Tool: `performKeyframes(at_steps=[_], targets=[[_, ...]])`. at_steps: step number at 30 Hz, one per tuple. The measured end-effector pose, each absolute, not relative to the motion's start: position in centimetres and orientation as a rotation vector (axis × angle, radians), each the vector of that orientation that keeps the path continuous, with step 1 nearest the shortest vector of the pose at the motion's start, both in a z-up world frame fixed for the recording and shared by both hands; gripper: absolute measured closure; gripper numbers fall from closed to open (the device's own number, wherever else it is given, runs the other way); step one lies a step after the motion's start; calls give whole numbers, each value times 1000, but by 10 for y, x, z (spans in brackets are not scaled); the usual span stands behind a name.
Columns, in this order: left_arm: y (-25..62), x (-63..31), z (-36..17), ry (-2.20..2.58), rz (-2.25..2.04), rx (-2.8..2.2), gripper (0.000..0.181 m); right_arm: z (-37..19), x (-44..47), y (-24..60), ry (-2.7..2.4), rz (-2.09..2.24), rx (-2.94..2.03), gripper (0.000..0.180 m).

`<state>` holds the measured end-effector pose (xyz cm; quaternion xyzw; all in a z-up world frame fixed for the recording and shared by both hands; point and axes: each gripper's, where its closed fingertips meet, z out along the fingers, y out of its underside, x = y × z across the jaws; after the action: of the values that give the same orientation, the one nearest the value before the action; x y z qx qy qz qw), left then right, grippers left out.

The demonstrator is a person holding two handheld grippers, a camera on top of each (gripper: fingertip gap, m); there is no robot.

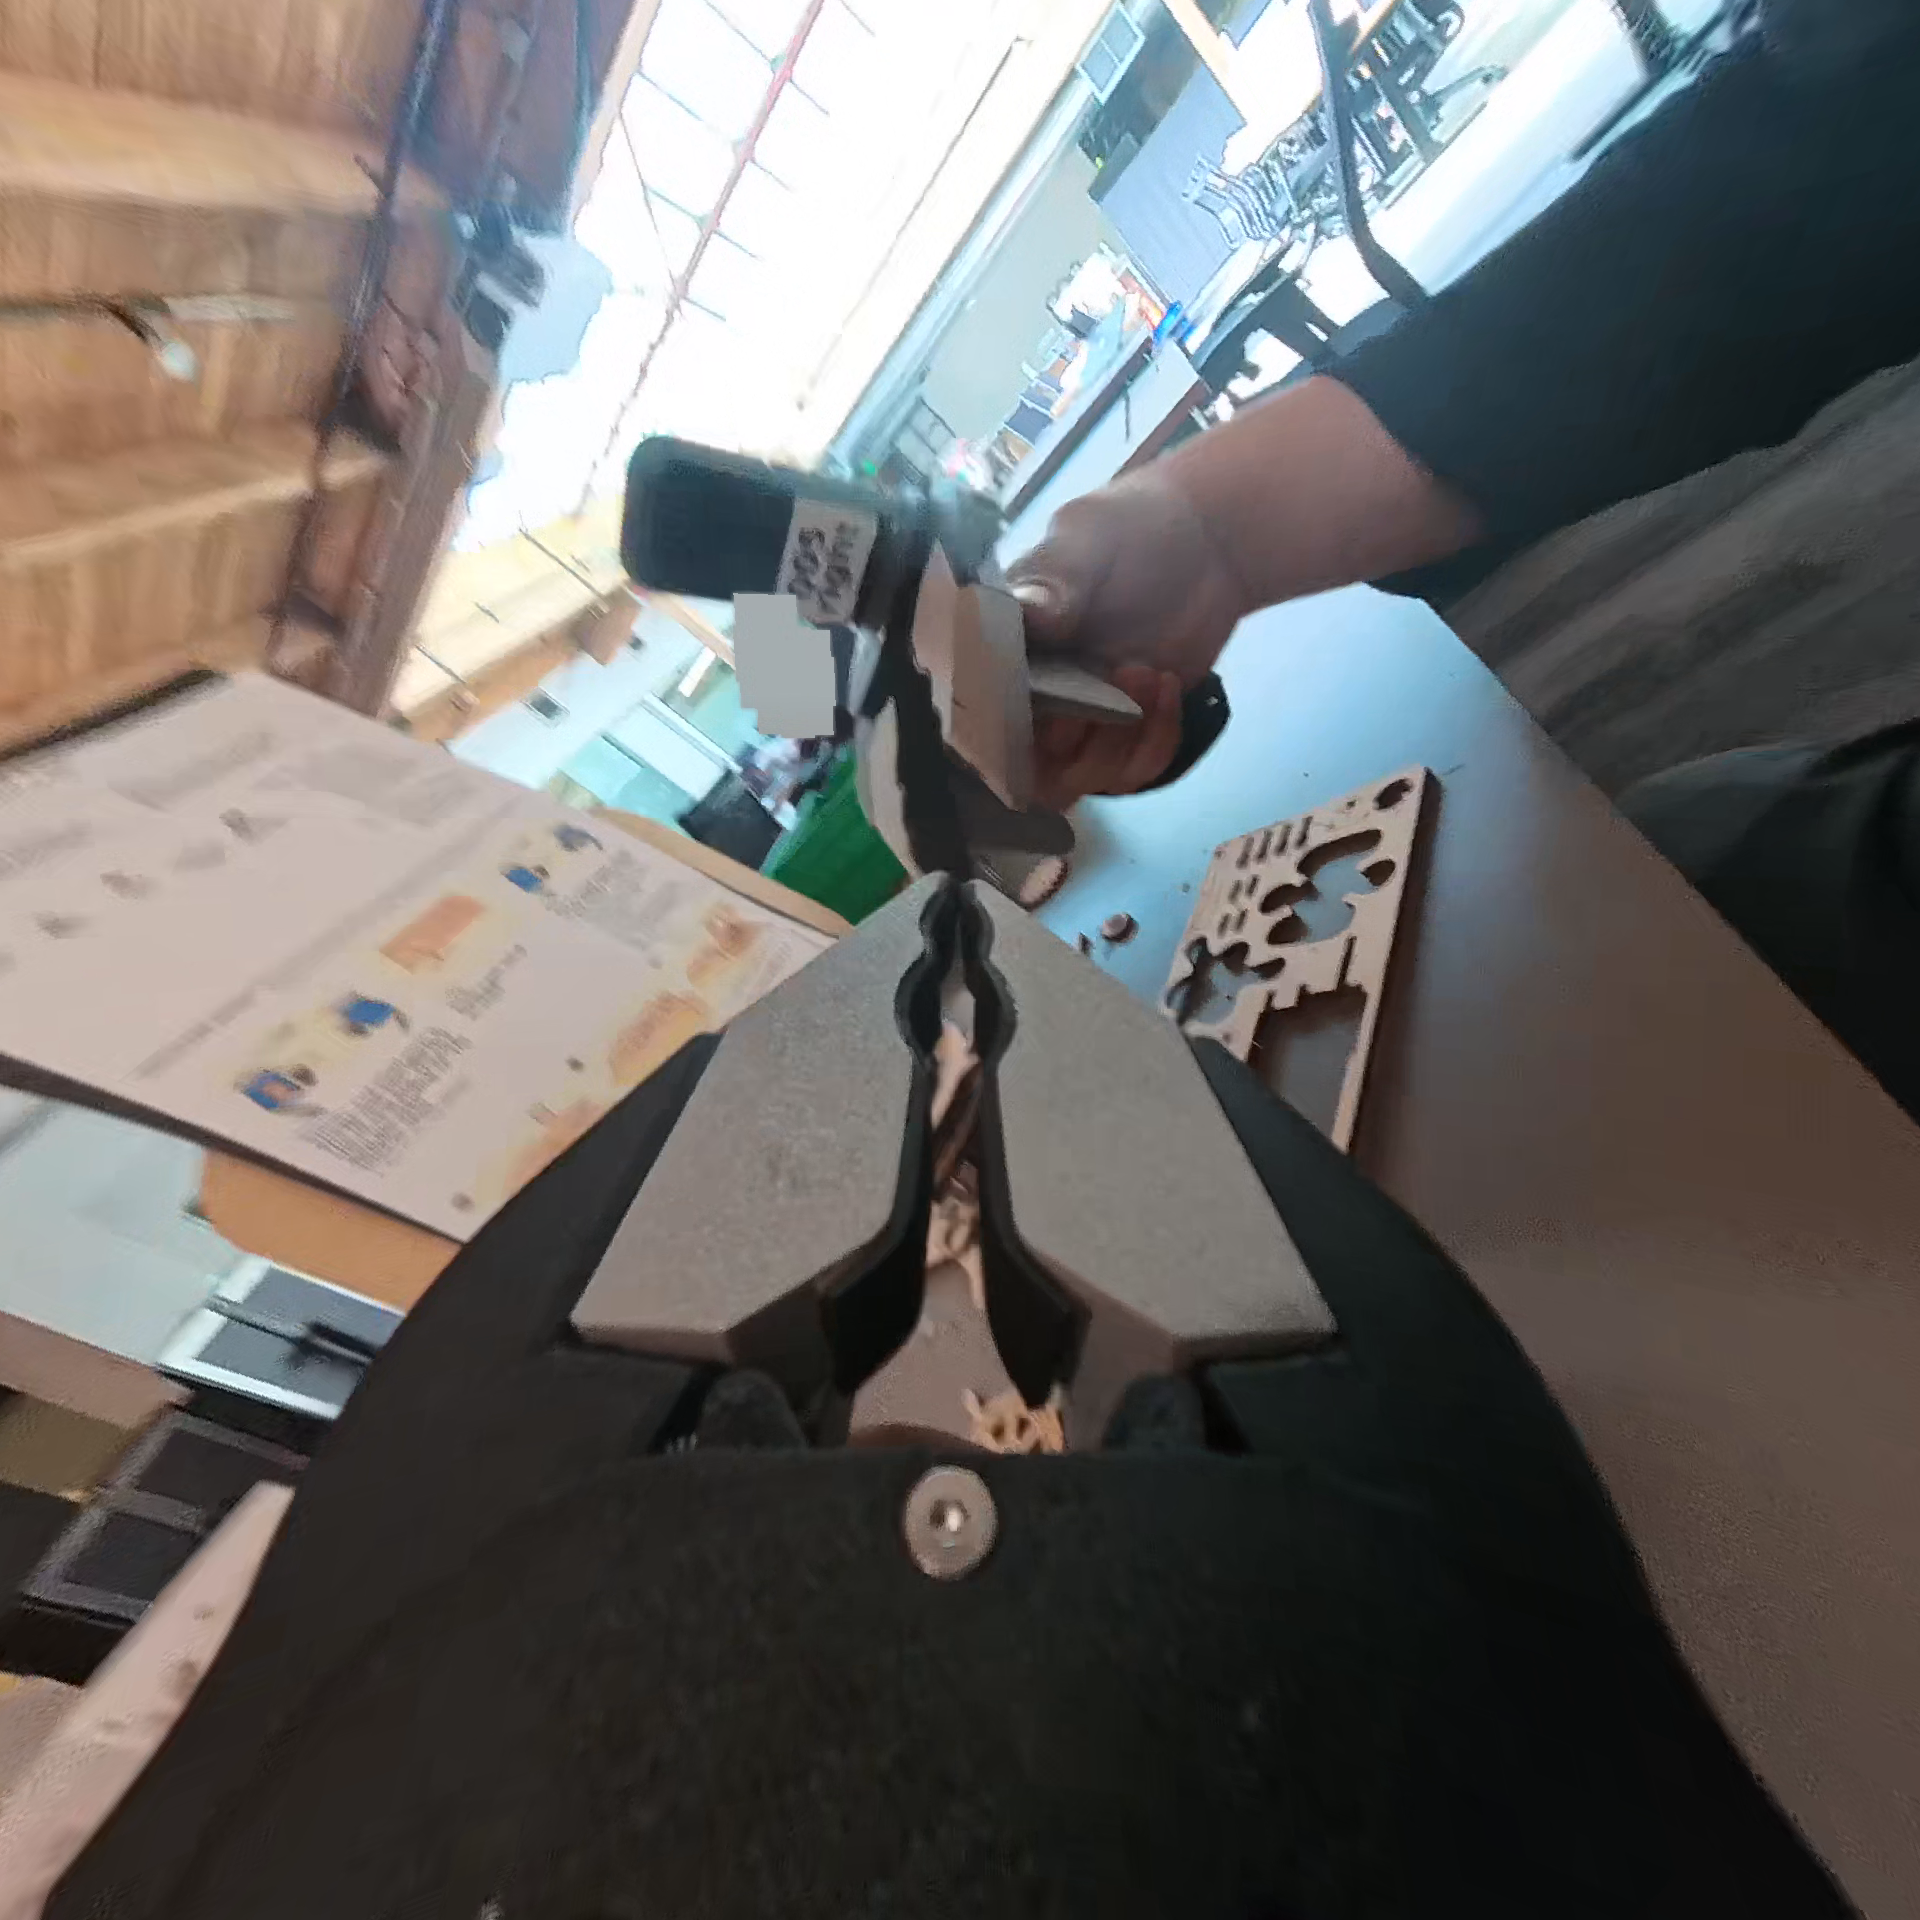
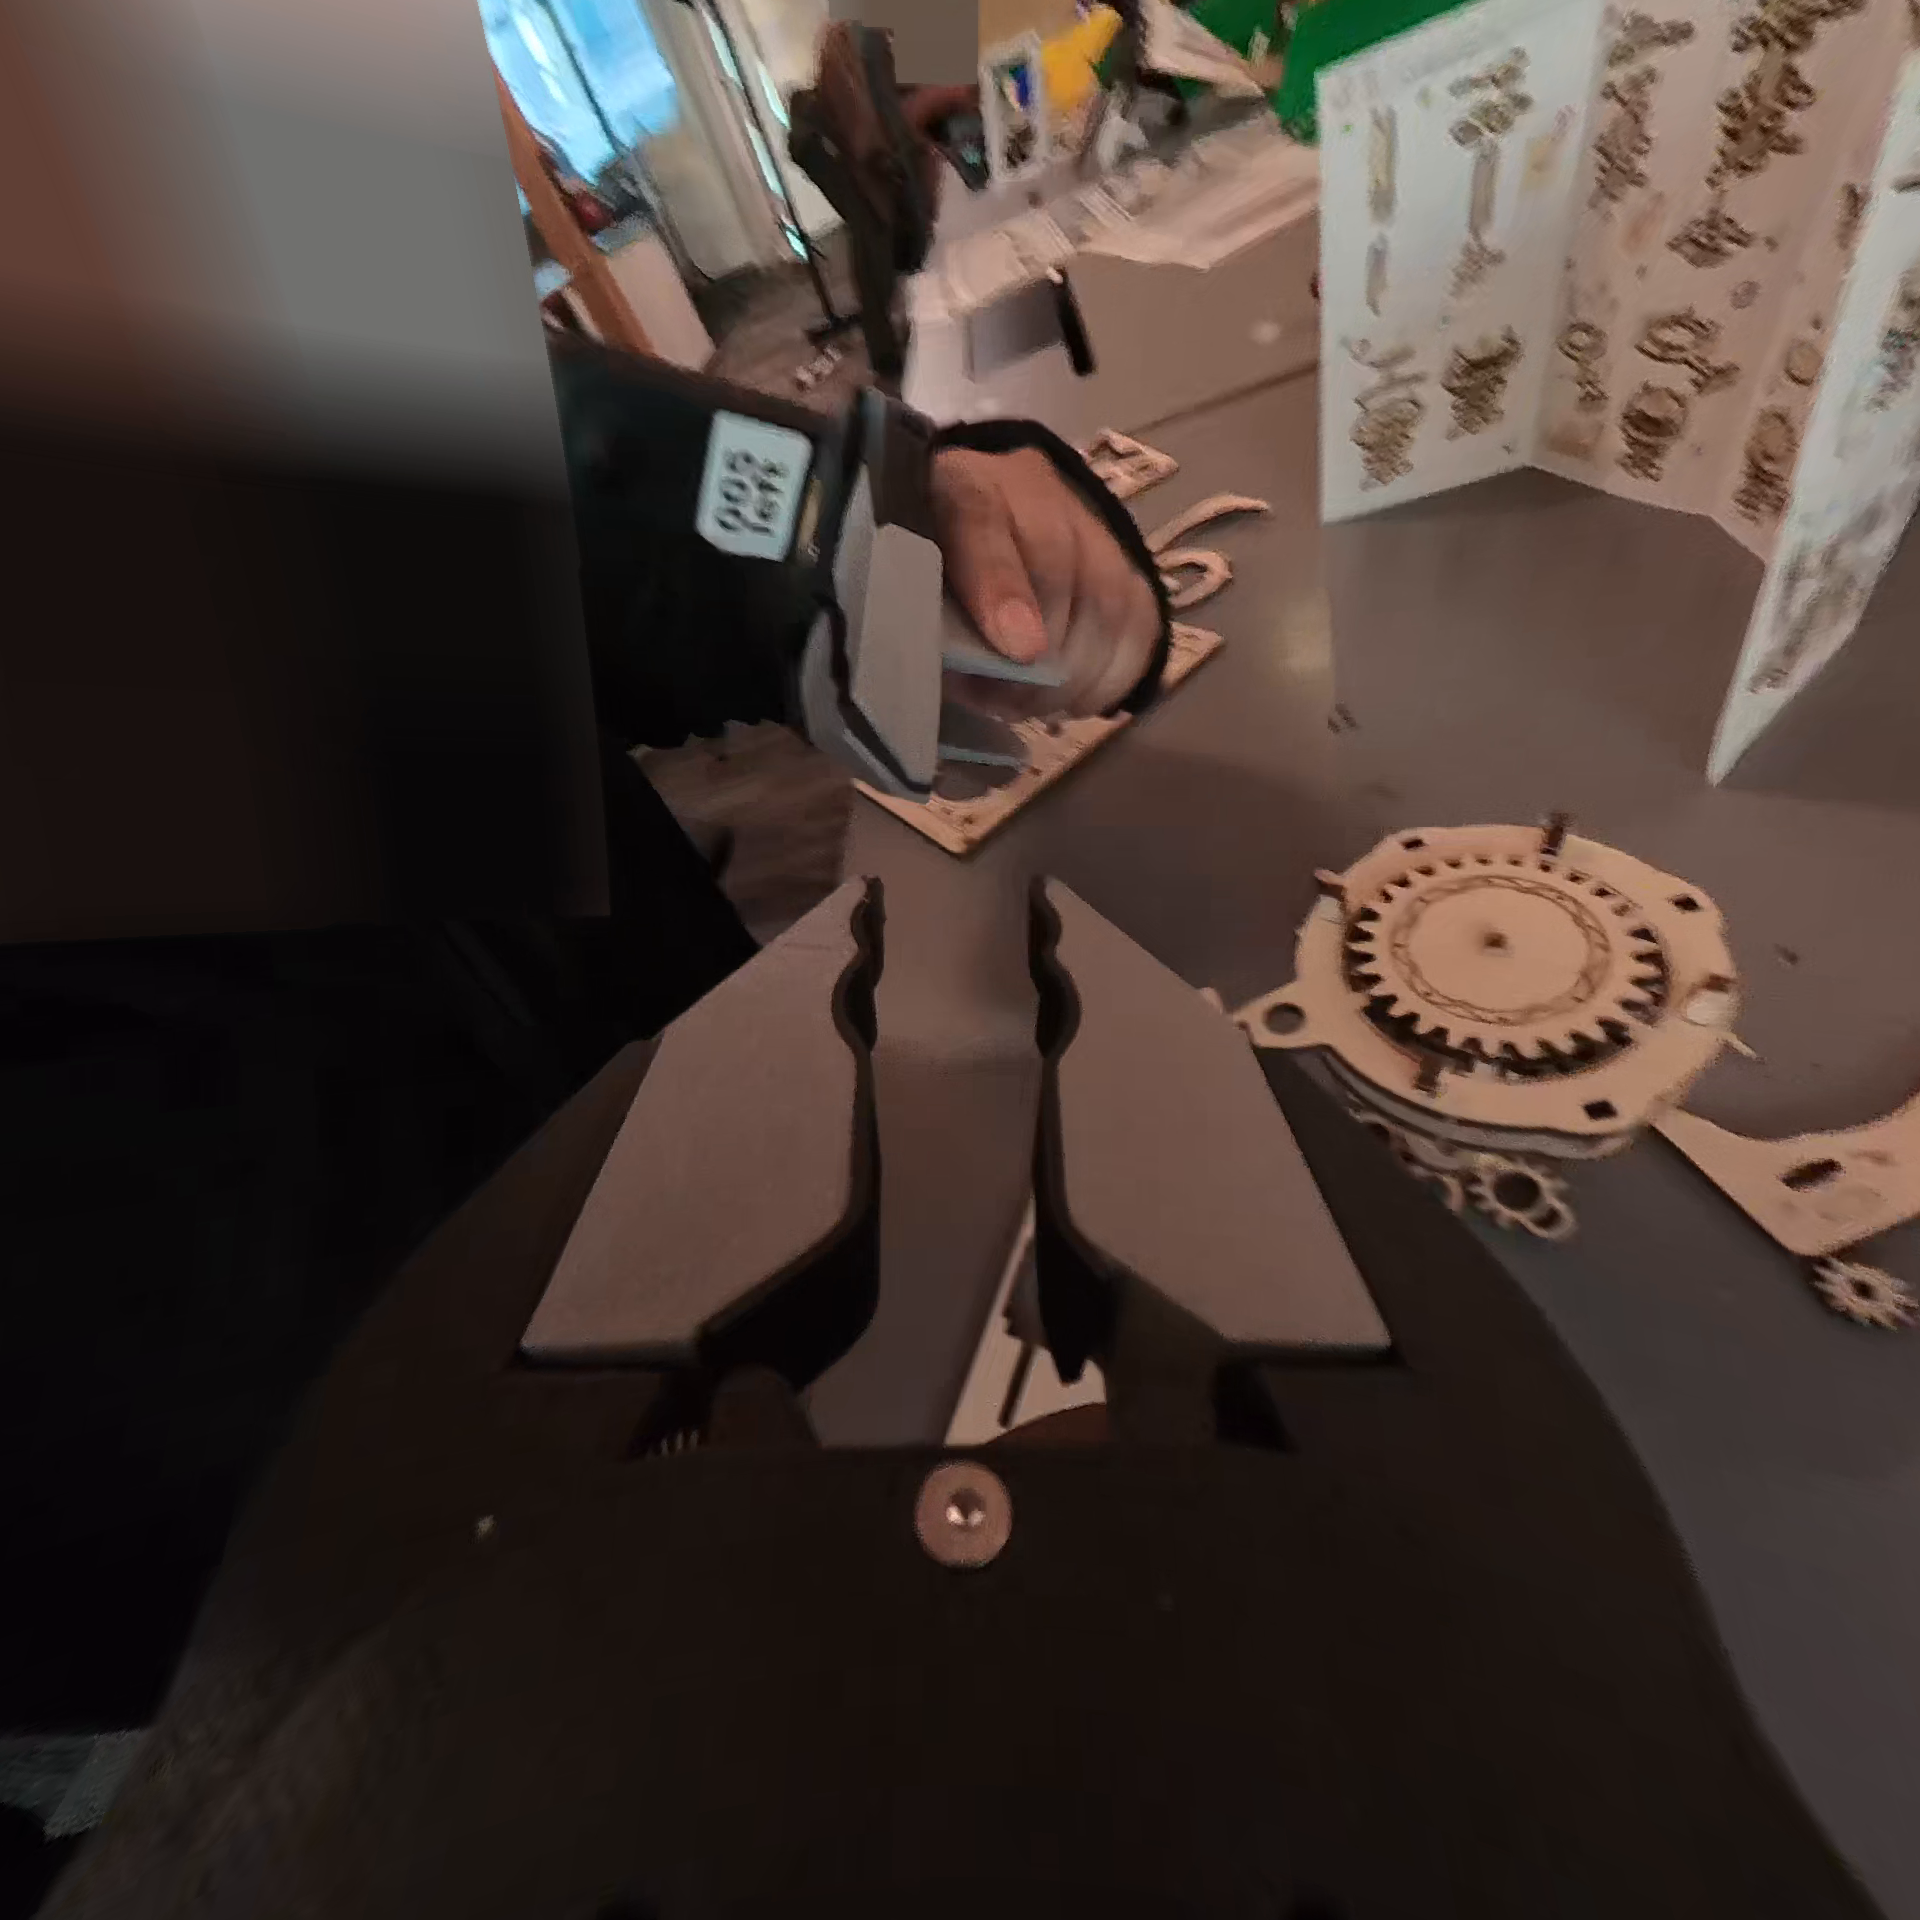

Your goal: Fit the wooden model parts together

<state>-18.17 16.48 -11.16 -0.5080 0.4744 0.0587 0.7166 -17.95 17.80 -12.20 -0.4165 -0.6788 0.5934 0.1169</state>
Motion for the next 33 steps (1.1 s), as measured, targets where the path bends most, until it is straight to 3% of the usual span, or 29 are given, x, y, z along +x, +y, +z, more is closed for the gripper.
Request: performKeyframes(at_steps=[7,14,21,23,25,30,33], targets=[[103,-200,-156,1265,-195,-1314,181,-125,-191,193,-1964,1581,-1239,154],[44,-277,-156,1230,-250,-1543,181,-129,-182,220,-1886,1467,-1278,154],[74,-439,-159,516,252,-1966,181,-138,-172,235,-1847,1434,-1295,155],[84,-456,-173,377,182,-2041,162,-138,-172,243,-1816,1423,-1288,155],[94,-456,-181,324,59,-2039,158,-140,-173,255,-1766,1392,-1296,154],[107,-459,-185,296,14,-1985,157,-141,-164,271,-1631,1346,-1352,134],[106,-452,-190,327,-7,-1954,163,-149,-162,272,-1609,1206,-1376,110]])
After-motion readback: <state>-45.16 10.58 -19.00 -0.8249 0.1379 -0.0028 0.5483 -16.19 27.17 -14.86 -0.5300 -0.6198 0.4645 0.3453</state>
